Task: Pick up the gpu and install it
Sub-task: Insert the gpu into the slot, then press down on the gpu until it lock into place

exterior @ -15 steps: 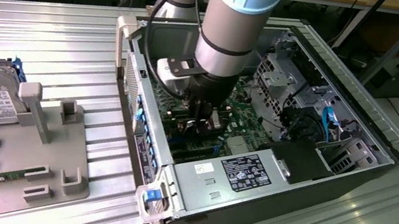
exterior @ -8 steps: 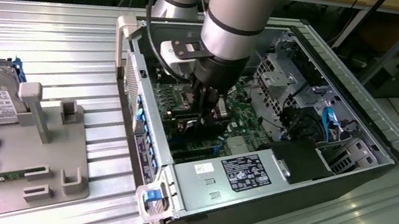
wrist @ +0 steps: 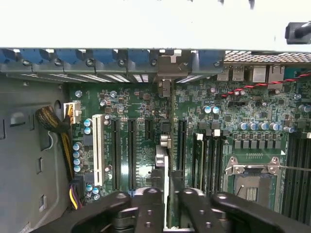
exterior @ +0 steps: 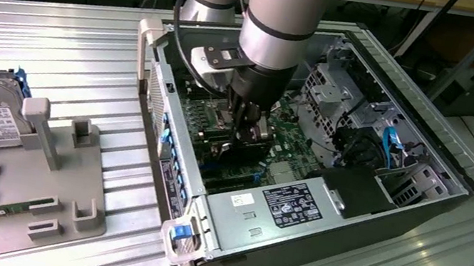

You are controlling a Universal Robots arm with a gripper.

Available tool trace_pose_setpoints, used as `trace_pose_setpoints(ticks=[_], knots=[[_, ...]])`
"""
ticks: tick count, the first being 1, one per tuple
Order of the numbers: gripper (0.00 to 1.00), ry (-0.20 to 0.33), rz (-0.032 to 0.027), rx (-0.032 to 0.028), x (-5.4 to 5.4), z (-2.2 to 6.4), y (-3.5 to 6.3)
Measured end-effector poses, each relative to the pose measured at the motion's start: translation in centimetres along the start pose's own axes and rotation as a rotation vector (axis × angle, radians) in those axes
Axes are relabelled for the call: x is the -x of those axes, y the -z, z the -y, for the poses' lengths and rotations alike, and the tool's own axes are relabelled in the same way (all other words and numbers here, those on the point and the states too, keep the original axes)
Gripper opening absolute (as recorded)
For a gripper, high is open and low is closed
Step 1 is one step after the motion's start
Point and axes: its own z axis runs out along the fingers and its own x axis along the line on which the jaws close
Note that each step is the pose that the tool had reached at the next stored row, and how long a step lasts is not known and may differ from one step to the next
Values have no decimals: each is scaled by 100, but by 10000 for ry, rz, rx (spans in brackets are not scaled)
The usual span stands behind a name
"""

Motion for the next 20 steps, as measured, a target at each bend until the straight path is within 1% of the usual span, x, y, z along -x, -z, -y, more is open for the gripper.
trace_pose_setpoints(ticks=[2, 3, 13, 20], knots=[[16, 0, 6, 0, 0, 0, 0], [11, 0, 14, 0, 0, 0, 0], [11, -3, 62, -1, 0, 0, 0], [11, -3, 64, 5, 0, -8, 0]])
